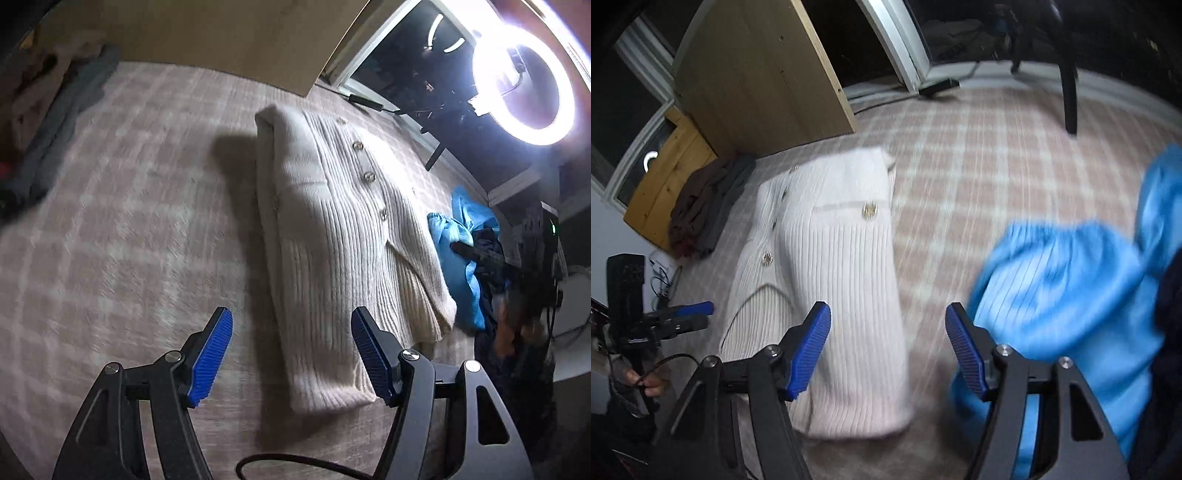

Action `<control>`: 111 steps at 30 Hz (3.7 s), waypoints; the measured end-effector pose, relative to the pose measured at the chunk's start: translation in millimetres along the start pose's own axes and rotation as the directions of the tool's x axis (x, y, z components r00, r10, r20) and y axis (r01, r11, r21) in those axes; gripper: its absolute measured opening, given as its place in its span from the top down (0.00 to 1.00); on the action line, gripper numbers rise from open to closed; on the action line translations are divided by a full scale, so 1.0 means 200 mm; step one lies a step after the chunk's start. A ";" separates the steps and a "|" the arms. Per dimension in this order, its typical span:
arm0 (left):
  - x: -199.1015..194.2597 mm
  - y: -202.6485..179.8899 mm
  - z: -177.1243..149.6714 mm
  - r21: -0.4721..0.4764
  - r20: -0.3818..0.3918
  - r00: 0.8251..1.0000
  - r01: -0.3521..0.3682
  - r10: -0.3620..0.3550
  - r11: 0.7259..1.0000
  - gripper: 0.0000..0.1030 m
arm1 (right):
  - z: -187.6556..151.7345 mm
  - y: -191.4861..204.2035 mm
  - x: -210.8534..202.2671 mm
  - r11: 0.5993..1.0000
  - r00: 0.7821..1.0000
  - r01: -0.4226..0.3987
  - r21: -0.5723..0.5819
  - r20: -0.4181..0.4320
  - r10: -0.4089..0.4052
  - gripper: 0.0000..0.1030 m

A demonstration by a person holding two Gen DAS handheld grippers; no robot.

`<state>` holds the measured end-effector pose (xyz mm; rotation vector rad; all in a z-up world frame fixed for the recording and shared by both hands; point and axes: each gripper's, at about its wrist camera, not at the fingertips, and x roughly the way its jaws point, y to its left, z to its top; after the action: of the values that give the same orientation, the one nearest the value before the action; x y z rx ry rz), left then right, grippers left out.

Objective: Fold clothes
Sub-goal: 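Slide both grippers under the folded cream cardigan and grasp it, then lift the folded cardigan with both grippers and carry it to the clothes stack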

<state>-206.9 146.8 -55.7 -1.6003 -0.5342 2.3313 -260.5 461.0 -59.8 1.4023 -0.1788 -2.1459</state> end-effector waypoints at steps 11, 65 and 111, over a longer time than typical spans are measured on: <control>0.17 0.00 0.14 -0.038 -0.004 0.999 -0.045 0.045 0.998 0.37 | 0.06 -0.02 0.17 0.997 0.996 -0.078 -0.004 -0.052 0.078 0.33; -0.46 -0.11 0.11 0.168 0.113 0.984 0.115 -0.135 0.979 0.84 | -0.02 0.74 -0.22 0.939 0.944 -0.326 -0.109 0.019 0.329 0.78; -1.12 1.71 0.69 0.072 0.238 0.968 -0.103 0.083 0.992 0.69 | 0.75 2.20 0.98 0.969 0.997 -0.050 -0.243 -0.062 0.036 0.48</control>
<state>-258.2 -272.8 25.1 -1.3483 -0.4109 2.5950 -281.6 -35.6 25.6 1.3015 0.0754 -2.0120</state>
